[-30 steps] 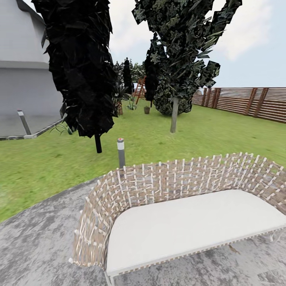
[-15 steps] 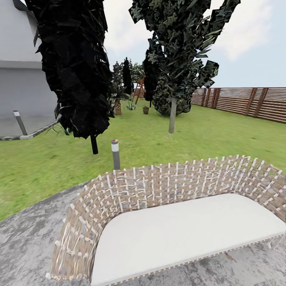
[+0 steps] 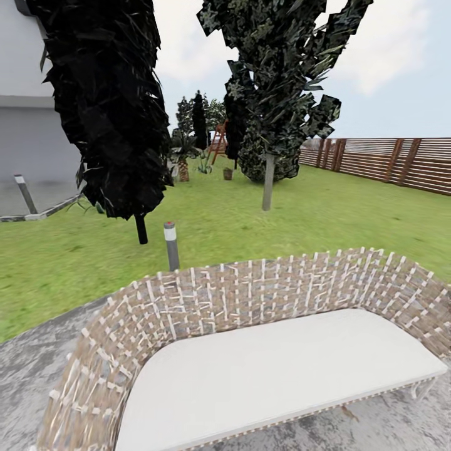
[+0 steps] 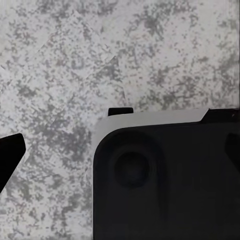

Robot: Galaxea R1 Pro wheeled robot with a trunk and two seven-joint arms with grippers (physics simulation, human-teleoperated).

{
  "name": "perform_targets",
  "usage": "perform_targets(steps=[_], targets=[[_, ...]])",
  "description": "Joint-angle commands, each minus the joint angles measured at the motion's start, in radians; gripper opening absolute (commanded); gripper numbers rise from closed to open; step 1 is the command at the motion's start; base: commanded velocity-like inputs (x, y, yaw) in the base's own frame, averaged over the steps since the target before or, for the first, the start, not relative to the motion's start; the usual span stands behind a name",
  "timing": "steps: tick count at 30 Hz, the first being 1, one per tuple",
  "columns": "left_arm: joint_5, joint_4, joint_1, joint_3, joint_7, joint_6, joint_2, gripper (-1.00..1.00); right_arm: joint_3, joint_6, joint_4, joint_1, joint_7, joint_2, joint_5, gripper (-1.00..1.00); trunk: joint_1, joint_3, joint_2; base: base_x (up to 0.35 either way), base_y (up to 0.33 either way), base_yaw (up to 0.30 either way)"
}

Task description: Take the three Easter eggs out of the wicker basket on the lawn in the garden, then place them on the lawn next to a single tree (choose any tree) so that all three eggs are next to the same tree and none are left in the basket.

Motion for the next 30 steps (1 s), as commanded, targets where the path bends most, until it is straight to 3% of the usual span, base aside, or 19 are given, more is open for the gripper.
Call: perform_targets(steps=[1,30], targets=[[-0.001,0.000,0.000,-0.001,0.001,-0.003,0.000,1.00,0.007,-0.002,0.000,0.000,0.000,0.000,0.001,1.00,0.000,-0.001,0.000,0.083,-0.273,0.000],[-0.001,0.000,0.000,-0.001,0.001,-0.003,0.000,1.00,0.007,-0.002,0.000,0.000,0.000,-0.001,0.001,1.00,0.000,-0.001,0.000,0.033,-0.275,0.039]])
